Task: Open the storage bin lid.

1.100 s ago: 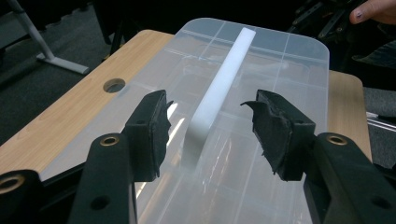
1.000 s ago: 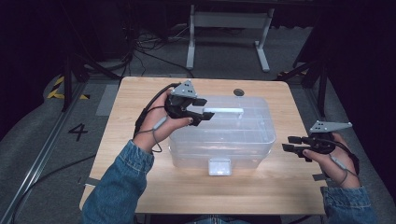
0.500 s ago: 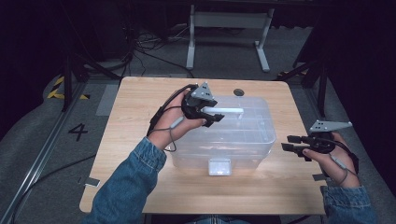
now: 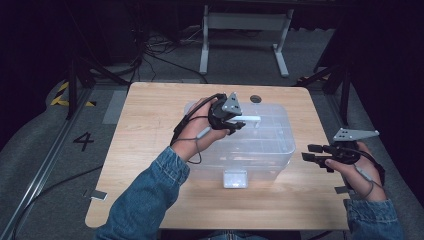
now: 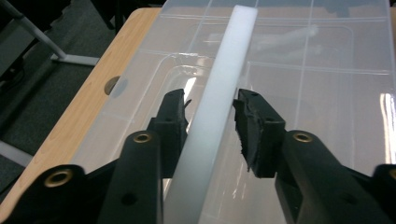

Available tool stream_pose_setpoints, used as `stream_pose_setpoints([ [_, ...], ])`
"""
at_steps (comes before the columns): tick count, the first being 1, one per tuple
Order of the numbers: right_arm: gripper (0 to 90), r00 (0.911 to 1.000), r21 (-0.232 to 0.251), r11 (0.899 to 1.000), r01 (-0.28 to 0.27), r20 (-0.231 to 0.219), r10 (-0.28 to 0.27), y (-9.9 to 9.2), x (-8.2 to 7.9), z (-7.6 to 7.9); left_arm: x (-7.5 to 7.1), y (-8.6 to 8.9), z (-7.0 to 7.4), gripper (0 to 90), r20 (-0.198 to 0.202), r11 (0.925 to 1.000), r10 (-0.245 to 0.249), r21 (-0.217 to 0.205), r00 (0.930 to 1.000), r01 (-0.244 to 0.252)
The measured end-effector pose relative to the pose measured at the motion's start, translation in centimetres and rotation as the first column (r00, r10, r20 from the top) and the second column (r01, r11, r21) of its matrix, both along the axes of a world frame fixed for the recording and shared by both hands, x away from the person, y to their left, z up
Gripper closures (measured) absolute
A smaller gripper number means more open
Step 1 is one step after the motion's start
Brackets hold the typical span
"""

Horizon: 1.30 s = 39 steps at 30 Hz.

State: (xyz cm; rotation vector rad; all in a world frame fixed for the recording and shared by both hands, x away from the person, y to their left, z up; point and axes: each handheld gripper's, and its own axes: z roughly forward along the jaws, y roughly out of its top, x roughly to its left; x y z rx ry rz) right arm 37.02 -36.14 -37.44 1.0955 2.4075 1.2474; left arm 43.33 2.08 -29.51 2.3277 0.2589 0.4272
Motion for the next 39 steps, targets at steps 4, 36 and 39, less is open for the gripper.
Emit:
stream_pose_setpoints([
  [4, 52.8, 1.0000, -0.008, 1.000, -0.001, -0.002, 0.001, 0.1, 0.1, -0.1, 0.2, 0.0, 0.1, 70.5, 0.002, 0.9994, -0.031, 0.014, 0.9995, 0.031],
  [36, 52.7, 0.9949, -0.011, 0.997, -0.076, 0.066, 0.077, 1.8, -1.9, 2.9, 5.1, -0.2, 3.7, 72.7, -0.006, 0.9892, -0.105, 0.102, 0.9945, 0.105],
  [39, 52.6, 0.9935, -0.006, 0.996, -0.089, 0.071, 0.089, 1.9, -2.1, 3.1, 5.7, -0.2, 4.0, 72.6, -0.014, 0.9897, -0.100, 0.102, 0.9949, 0.101],
])
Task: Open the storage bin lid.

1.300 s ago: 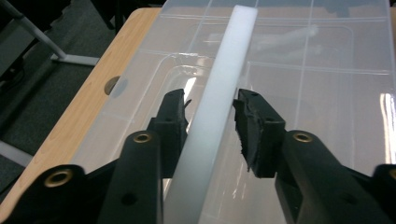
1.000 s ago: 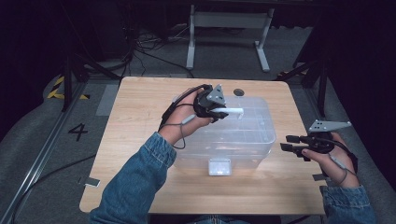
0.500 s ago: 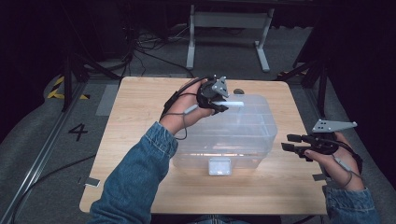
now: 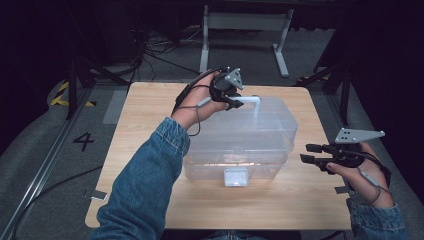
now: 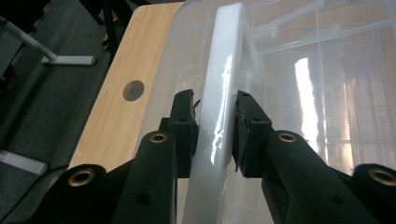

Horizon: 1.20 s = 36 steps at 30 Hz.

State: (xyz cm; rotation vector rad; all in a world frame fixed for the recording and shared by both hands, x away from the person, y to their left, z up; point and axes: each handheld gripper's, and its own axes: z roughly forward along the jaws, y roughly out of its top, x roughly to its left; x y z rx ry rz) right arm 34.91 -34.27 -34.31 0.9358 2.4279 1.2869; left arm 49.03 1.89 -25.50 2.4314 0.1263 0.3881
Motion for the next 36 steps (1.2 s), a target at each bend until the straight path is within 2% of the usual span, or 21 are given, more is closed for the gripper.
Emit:
stream_pose_setpoints([
  [3, 52.8, 1.0000, 0.012, 1.000, -0.001, 0.006, 0.001, -0.2, -0.1, 0.2, 0.5, -0.1, 0.3, 72.6, 0.004, 1.0000, 0.000, 0.006, 1.0000, 0.000],
  [6, 52.8, 1.0000, 0.013, 1.000, -0.006, 0.005, 0.006, -0.1, -0.1, 0.2, 1.1, -0.2, 0.7, 72.6, 0.007, 0.9995, 0.000, 0.030, 1.0000, 0.000],
  [10, 53.3, 0.9995, 0.008, 0.999, -0.033, 0.002, 0.033, 0.6, 0.0, 0.1, 1.9, -0.2, 0.9, 72.8, -0.029, 0.9996, 0.001, 0.028, 0.9996, 0.000],
  [16, 54.1, 0.9976, 0.007, 0.998, -0.069, 0.002, 0.069, 1.5, 0.1, -0.1, 2.6, -0.3, 1.1, 73.3, -0.038, 0.9994, -0.004, 0.034, 0.9993, 0.005],
  [21, 54.5, 0.9920, -0.016, 0.992, -0.125, -0.016, 0.125, 3.1, 0.5, -0.9, 3.1, -0.4, 1.3, 73.5, -0.040, 0.9991, -0.006, 0.041, 0.9992, 0.008],
  [26, 54.6, 0.9876, -0.026, 0.987, -0.156, -0.022, 0.156, 4.1, 0.8, -1.4, 3.5, -0.3, 1.4, 73.6, -0.051, 0.9995, -0.007, 0.030, 0.9987, 0.009],
  [29, 54.7, 0.9849, -0.037, 0.984, -0.173, -0.015, 0.172, 4.5, 0.9, -1.7, 3.8, -0.3, 1.4, 73.8, -0.058, 0.9994, -0.017, 0.030, 0.9982, 0.018],
  [33, 54.7, 0.9815, -0.043, 0.981, -0.191, -0.005, 0.191, 4.9, 1.1, -1.9, 4.1, -0.5, 1.8, 74.0, -0.056, 0.9979, -0.029, 0.056, 0.9980, 0.032],
  [36, 55.0, 0.9801, -0.046, 0.979, -0.198, 0.005, 0.199, 5.0, 1.3, -2.1, 4.4, -0.6, 1.8, 73.9, -0.066, 0.9984, -0.026, 0.048, 0.9975, 0.029],
])
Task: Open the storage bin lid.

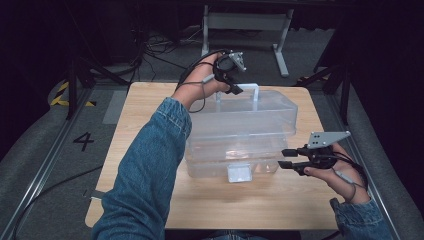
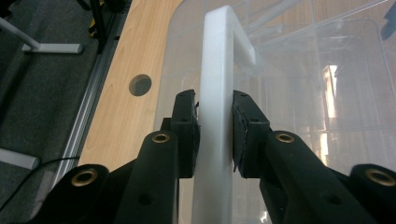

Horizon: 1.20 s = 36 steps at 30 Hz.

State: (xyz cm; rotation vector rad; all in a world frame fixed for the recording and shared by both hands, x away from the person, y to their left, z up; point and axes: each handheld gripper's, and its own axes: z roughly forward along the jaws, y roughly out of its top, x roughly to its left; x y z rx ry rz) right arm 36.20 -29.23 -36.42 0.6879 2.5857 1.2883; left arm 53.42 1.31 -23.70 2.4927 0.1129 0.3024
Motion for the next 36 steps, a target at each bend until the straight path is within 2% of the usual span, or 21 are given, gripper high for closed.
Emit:
stream_pose_setpoints([
  [7, 55.9, 0.9992, -0.016, 1.000, -0.015, 0.036, 0.015, 0.4, 0.4, -0.3, 0.5, 0.2, -0.2, 74.0, -0.028, 0.9990, 0.010, -0.044, 0.9996, -0.011],
  [13, 56.3, 0.9954, -0.022, 0.998, -0.052, 0.079, 0.054, 0.7, 0.8, -0.5, 0.6, 0.3, -0.2, 74.1, -0.030, 0.9990, 0.005, -0.044, 0.9995, -0.007],
  [18, 56.4, 0.9920, -0.032, 0.996, -0.079, 0.096, 0.082, 1.0, 1.1, -1.0, 0.6, 0.3, -0.2, 74.1, -0.026, 0.9990, 0.008, -0.044, 0.9996, -0.009],
  [30, 56.5, 0.9890, -0.027, 0.993, -0.111, 0.095, 0.113, 1.7, 1.5, -1.8, 0.7, 0.4, -0.3, 74.0, -0.037, 0.9980, 0.020, -0.060, 0.9991, -0.022],
  [36, 56.5, 0.9878, -0.045, 0.992, -0.119, 0.096, 0.123, 2.0, 1.7, -2.3, 0.7, 0.4, -0.3, 74.1, -0.040, 0.9978, 0.022, -0.061, 0.9990, -0.024],
])
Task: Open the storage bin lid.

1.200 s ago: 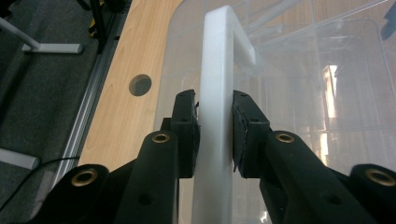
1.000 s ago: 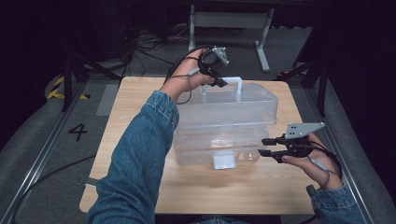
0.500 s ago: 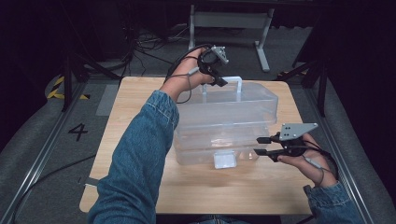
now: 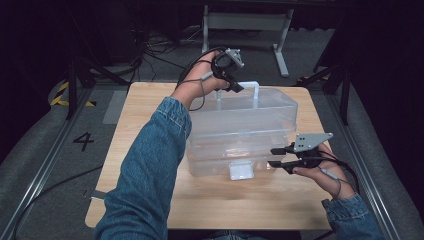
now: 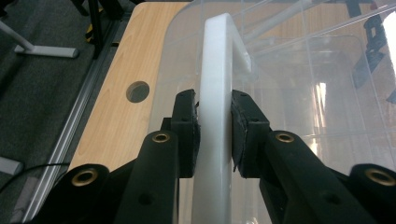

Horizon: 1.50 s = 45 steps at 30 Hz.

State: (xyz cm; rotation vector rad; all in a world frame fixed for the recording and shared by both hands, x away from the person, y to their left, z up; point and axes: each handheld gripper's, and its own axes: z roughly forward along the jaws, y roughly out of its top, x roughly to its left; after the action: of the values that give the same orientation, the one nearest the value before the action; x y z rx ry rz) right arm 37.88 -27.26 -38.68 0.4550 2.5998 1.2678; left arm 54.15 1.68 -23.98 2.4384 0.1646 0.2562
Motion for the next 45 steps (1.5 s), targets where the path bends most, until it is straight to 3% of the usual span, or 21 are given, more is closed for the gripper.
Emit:
stream_pose_setpoints([
  [15, 56.5, 0.9989, -0.036, 0.999, -0.024, 0.038, 0.025, 0.7, 0.2, -0.8, 0.1, 0.0, 0.0, 74.0, -0.002, 1.0000, 0.001, -0.004, 1.0000, -0.001],
  [23, 62.0, 0.9972, -0.060, 0.998, -0.015, 0.072, 0.019, 1.1, -0.1, -1.0, 0.0, 0.1, 0.0, 73.4, -0.016, 0.9999, 0.013, -0.009, 0.9998, -0.014],
  [28, 70.2, 0.9977, -0.051, 0.998, -0.030, 0.060, 0.033, 1.5, -0.5, -1.0, -0.1, 0.1, 0.1, 71.6, -0.027, 0.9994, 0.028, -0.018, 0.9992, -0.029],
  [38, 72.7, 0.9979, -0.070, 0.997, -0.025, 0.058, 0.030, 2.1, -1.4, -0.8, 0.2, 0.0, 0.2, 68.9, -0.021, 0.9982, 0.055, -0.023, 0.9982, -0.056],
  [45, 73.3, 0.9983, -0.093, 0.995, -0.035, 0.043, 0.039, 3.0, -2.5, -0.5, 0.5, -0.5, 0.5, 66.0, 0.014, 0.9958, 0.091, -0.003, 0.9957, -0.091],
])
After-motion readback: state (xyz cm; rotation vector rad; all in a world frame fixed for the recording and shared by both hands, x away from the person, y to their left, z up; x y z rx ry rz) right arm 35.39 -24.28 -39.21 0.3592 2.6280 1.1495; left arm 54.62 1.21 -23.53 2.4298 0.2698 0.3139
